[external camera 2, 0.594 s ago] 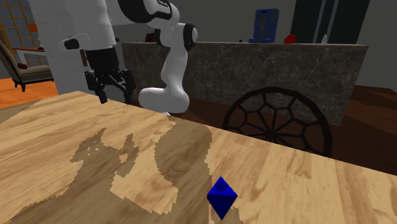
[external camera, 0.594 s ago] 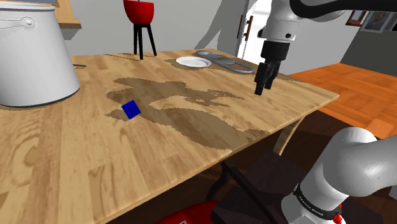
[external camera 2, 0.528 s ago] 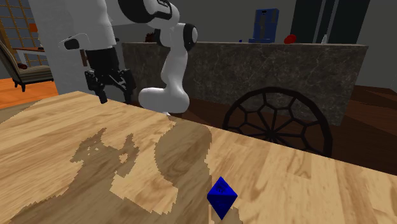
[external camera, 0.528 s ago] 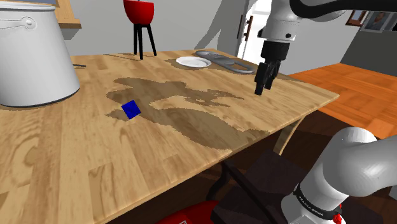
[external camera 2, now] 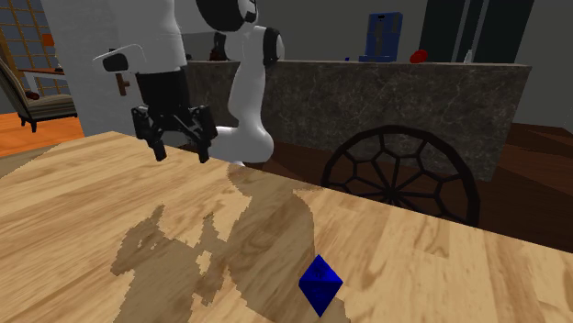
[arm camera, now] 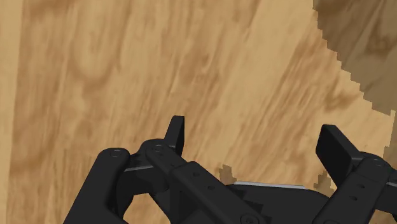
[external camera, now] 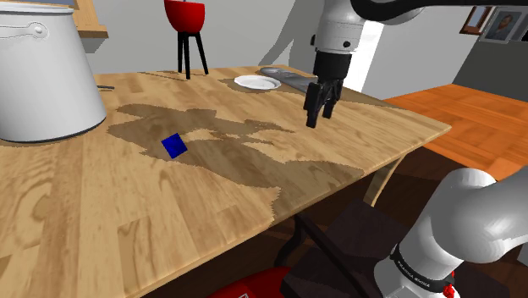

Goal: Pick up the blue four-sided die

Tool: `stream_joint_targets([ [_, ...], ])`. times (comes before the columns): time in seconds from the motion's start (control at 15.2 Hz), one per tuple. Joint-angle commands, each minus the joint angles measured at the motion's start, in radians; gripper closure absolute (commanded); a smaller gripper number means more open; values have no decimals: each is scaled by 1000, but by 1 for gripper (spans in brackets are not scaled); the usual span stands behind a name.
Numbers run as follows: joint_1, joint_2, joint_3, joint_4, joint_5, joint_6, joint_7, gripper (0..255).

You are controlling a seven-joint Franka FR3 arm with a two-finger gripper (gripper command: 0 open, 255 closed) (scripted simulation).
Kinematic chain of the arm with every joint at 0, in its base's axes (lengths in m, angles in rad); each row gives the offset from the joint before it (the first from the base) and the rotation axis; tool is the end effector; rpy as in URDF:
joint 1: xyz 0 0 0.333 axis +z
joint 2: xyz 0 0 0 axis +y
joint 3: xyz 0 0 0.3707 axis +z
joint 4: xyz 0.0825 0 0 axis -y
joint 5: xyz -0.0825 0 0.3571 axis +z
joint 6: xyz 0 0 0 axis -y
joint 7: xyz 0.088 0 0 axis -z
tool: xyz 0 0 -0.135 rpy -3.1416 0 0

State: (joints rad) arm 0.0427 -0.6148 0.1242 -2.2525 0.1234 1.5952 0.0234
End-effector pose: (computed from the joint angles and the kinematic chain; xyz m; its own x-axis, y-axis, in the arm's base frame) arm 0.2904 0.0782 0.6013 0.9923 0.1142 -0.0472 0.1119 -0.9924 -0.0505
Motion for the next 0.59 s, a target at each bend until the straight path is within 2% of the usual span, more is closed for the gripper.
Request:
stream_joint_targets([
  [0.0,10,58,35,46,10,20,33,0],
  [0.53,46,288,174,251,2,73,173,0],
])
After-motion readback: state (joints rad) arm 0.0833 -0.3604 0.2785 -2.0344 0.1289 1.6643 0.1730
